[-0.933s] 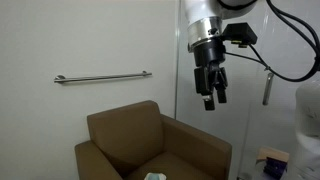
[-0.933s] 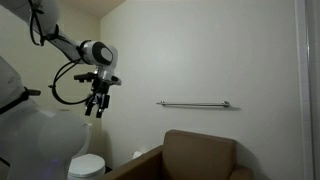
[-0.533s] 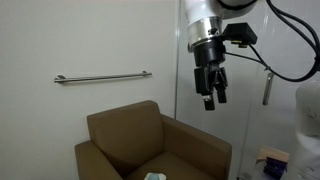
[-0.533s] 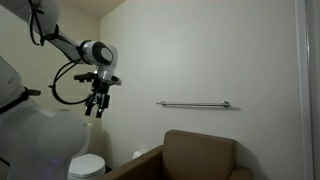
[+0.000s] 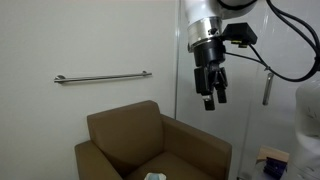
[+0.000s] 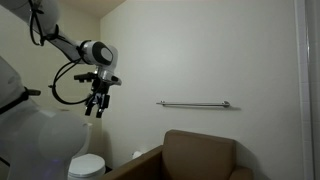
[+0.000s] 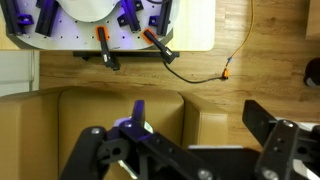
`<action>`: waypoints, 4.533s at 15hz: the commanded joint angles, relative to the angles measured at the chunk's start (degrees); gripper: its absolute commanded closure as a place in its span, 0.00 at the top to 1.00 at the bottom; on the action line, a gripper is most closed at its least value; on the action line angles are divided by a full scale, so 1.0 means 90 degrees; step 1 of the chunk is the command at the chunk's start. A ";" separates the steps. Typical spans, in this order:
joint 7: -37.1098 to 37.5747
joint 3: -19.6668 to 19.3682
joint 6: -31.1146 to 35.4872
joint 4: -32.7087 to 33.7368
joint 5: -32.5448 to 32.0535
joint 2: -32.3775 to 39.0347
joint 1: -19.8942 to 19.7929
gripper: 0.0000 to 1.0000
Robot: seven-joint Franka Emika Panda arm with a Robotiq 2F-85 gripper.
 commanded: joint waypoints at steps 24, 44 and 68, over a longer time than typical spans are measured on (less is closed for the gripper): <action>-0.3780 -0.1222 0.1942 0.2375 -0.0793 0.5465 -0.0832 1.00; -0.1563 -0.2087 0.8939 0.2999 -0.2740 0.8494 0.0136 1.00; -0.2370 -0.0425 0.6908 0.6215 -0.1600 1.2415 -0.1648 1.00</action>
